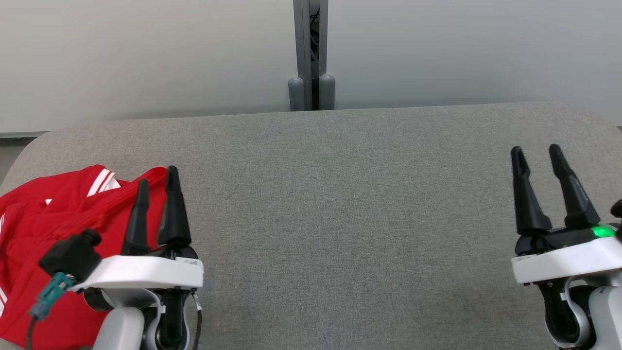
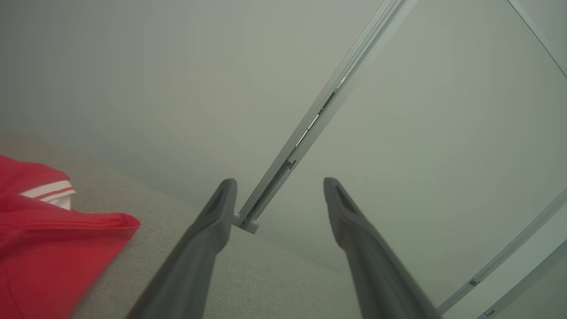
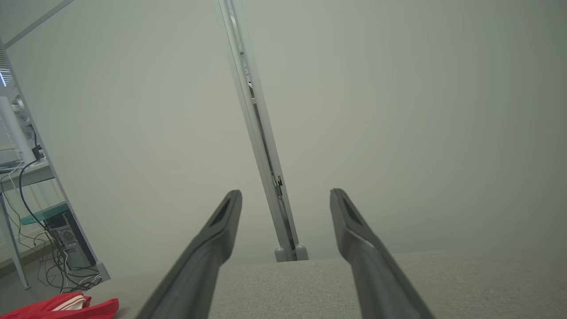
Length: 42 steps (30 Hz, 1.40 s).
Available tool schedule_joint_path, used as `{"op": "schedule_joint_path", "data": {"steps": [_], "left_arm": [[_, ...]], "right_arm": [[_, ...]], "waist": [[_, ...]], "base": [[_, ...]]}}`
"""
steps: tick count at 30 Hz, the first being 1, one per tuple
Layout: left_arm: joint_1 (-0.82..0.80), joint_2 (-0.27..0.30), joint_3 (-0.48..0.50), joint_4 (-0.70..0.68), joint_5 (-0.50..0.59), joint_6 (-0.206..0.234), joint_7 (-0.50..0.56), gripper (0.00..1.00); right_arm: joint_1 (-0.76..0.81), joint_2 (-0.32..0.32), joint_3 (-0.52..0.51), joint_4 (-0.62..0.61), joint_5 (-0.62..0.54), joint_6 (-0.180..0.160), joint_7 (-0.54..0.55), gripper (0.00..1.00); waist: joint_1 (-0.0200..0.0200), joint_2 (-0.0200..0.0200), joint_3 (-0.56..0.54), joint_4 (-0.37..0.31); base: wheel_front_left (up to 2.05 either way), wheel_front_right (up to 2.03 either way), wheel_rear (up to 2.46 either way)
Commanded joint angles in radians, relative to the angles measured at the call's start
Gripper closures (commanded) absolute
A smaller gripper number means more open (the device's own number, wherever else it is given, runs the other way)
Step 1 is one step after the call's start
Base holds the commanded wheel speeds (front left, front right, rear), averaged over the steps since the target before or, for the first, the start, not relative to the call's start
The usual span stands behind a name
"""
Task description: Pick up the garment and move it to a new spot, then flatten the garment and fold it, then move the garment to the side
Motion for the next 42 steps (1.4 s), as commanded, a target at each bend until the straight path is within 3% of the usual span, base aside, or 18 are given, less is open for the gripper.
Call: {"op": "schedule_joint_path", "data": {"steps": [1,9,15,29,42], "left_arm": [[0.002,0.004,-0.013,-0.011,0.040,0.017,-0.008,0.00],[0.020,0.005,-0.084,0.061,0.185,0.098,-0.024,0.00],[0.024,0.005,-0.099,0.113,0.231,0.141,-0.036,0.00],[0.037,0.006,-0.128,0.175,0.327,0.158,-0.059,0.00],[0.050,0.006,-0.158,0.217,0.375,0.145,-0.079,0.00]], "right_arm": [[-0.015,-0.012,0.011,0.000,-0.021,0.004,-0.011,0.00],[0.017,0.004,0.035,0.044,-0.056,0.004,-0.035,0.00],[0.033,0.028,0.038,0.109,-0.036,0.004,-0.052,0.00],[0.023,0.027,0.074,0.172,-0.087,0.004,-0.086,0.00],[0.025,0.039,0.094,0.213,-0.125,0.005,-0.116,0.00]], "waist": [[0.0000,-0.0001,0.000,0.001],[0.0000,-0.0001,0.001,0.003],[0.0000,-0.0001,0.002,0.001],[0.0000,-0.0001,0.007,0.007],[0.0000,-0.0001,0.006,0.014]], "base": [[0.00,0.00,0.00],[0.00,0.00,0.00],[0.00,0.00,0.00],[0.00,0.00,0.00],[0.00,0.00,0.00]]}}
